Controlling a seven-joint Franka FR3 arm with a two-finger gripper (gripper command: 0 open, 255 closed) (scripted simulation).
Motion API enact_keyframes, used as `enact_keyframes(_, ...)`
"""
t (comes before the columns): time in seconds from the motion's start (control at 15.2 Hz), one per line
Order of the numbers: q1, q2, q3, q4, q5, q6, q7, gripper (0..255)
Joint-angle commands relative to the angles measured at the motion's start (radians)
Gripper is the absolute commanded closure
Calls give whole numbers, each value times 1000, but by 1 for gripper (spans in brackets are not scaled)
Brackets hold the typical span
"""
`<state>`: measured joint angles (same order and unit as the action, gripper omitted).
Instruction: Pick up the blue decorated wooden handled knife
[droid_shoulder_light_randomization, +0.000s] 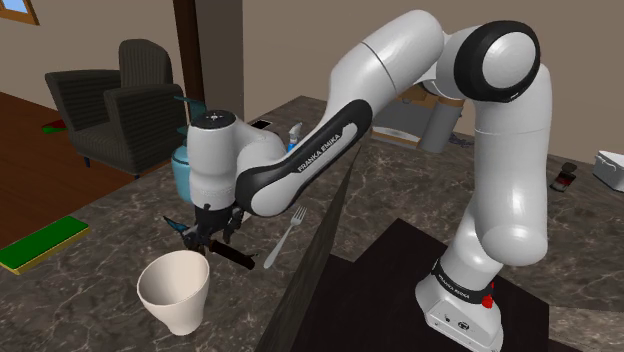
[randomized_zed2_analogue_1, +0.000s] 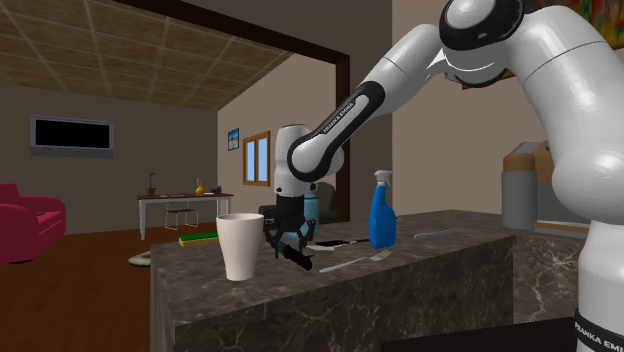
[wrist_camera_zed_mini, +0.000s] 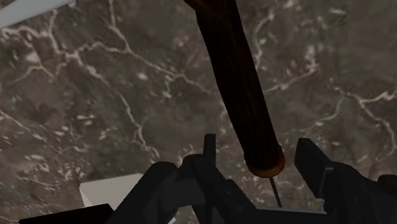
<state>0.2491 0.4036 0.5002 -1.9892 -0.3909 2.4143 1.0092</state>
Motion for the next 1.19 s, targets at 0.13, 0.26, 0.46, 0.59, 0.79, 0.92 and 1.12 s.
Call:
enact_keyframes(0.13,0,1,-1,-2,-1,3,1,255)
enact_keyframes(0.26,0,1,-1,-2,-1,3,1,255)
enact_keyframes(0.46,0,1,-1,-2,-1,2,1,255)
enact_keyframes(0.59,-2,-8,4,1,6,-7,-4,255)
enact_keyframes(0.79,-12,-34,17,8,30,-37,-21,255)
enact_keyframes(0.92,-18,-51,25,13,45,-57,-32,255)
enact_keyframes(1.12,-26,-76,35,24,67,-87,-49,255)
